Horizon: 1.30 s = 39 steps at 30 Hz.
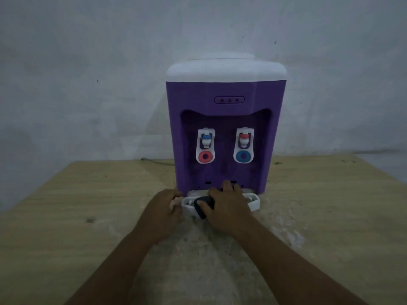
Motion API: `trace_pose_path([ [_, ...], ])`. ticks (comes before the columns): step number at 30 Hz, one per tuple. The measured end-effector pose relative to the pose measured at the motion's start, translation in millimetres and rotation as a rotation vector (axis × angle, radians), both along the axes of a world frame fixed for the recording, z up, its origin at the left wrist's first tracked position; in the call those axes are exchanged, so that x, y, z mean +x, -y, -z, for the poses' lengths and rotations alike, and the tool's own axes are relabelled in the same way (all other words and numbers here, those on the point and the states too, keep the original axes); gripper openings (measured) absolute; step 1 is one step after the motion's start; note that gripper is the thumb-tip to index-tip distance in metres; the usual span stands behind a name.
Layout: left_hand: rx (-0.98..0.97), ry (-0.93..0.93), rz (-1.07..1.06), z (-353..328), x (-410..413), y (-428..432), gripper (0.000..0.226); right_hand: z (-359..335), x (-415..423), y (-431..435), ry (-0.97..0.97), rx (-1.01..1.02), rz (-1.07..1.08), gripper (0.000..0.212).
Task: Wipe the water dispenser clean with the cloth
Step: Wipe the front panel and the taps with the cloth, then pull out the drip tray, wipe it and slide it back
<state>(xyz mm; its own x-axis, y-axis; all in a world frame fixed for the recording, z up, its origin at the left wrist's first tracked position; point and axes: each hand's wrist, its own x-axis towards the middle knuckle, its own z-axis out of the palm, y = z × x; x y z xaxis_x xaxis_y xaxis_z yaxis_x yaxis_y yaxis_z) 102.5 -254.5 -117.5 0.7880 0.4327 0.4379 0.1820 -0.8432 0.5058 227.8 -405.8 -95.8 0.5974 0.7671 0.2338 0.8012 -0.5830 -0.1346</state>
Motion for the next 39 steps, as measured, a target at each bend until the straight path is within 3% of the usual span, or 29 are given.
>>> trace_pose_path([
  [3, -0.019, -0.052, 0.072, 4.1, -3.8, 8.8, 0.054, 15.8, 2.1, -14.9, 0.077, 0.067, 0.085, 0.042],
  [7, -0.041, -0.064, 0.087, 12.4, 6.9, 1.1, 0.04, 17.4, 6.7, -22.9, 0.062, 0.205, 0.143, 0.034],
  [13, 0.048, -0.126, 0.005, 23.1, 8.7, -8.4, 0.047, 10.4, 30.9, -2.6, -0.133, 0.426, 0.052, 0.017],
  [15, 0.08, -0.111, 0.005, 22.6, 9.5, -7.1, 0.045, 8.1, 40.9, 9.7, -0.168, 0.524, 0.114, 0.015],
  [20, 0.098, -0.099, -0.015, 19.3, 11.1, -2.5, 0.027, 26.2, 58.3, 47.2, 0.204, 0.398, 0.418, 0.022],
  [24, 0.092, -0.101, -0.031, 17.1, 10.5, -1.0, 0.022, 31.2, 55.1, 49.5, -0.036, 0.439, 0.62, 0.034],
  [32, 0.029, -0.103, 0.012, 8.5, 12.0, 1.2, 0.014, 32.8, 7.2, 10.2, -0.095, 0.392, 0.266, 0.04],
  [37, -0.013, -0.088, 0.054, 6.6, 11.7, -0.3, 0.016, 30.7, -11.9, 11.4, -0.107, 0.312, -0.111, 0.02],
  [39, -0.045, -0.087, 0.052, 6.1, 10.4, -1.1, 0.016, 27.0, -8.9, 13.8, -0.107, 0.305, -0.146, 0.017],
])
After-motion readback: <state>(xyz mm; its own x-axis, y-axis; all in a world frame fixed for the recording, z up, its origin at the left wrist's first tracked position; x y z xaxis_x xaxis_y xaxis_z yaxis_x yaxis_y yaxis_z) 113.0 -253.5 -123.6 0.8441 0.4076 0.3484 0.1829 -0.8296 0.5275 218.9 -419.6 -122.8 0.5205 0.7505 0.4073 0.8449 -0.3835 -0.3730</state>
